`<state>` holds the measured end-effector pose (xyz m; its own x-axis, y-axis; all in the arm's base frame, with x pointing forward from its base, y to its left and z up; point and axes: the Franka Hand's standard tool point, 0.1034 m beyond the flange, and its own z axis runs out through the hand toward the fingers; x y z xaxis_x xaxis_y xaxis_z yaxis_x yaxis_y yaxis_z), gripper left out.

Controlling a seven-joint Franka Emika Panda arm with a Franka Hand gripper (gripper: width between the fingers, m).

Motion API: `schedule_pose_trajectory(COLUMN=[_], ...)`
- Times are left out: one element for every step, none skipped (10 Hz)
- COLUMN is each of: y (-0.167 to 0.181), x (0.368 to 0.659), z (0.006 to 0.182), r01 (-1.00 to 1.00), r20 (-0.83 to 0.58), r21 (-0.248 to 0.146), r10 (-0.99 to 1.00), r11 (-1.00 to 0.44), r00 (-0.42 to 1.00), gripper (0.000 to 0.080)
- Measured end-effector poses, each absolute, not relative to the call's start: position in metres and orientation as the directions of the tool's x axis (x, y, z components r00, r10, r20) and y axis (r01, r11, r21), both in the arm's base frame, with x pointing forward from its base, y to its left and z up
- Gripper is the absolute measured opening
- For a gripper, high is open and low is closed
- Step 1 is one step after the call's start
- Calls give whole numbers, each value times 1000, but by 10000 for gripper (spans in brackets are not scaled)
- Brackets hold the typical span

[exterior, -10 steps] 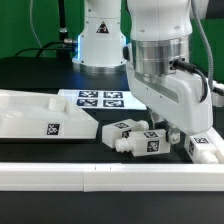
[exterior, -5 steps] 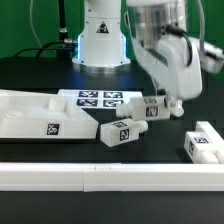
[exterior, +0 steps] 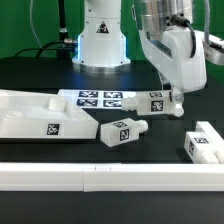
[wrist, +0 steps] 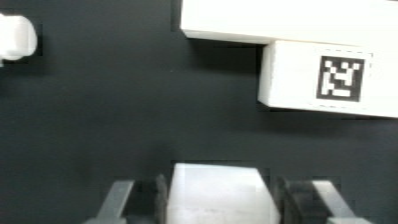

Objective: Assemble one leg

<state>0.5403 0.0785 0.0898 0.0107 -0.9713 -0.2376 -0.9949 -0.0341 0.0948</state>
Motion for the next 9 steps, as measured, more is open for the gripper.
schedule_pose_trajectory(y=[79, 80, 82, 83, 83, 83, 83, 83, 83], x=[524, 499, 492, 491, 491, 491, 491, 491, 490], z=[84, 79, 75, 72, 72, 72, 72, 72, 71], r01=[-989, -959, -927, -927, -928, -928, -928, -928, -925], r20=[-226, -204, -183, -181, -181, -181, -181, -181, -179], r21=[137, 200, 208, 192, 193, 193, 193, 194, 196], r10=[-970, -949, -919, -917, -917, -917, -918, -918, -916], r11=[63, 199, 311, 322, 320, 320, 320, 320, 324], r00=[-93, -239, -350, -356, -354, -354, -354, -354, -359], gripper=[287, 287, 287, 287, 287, 287, 287, 287, 287])
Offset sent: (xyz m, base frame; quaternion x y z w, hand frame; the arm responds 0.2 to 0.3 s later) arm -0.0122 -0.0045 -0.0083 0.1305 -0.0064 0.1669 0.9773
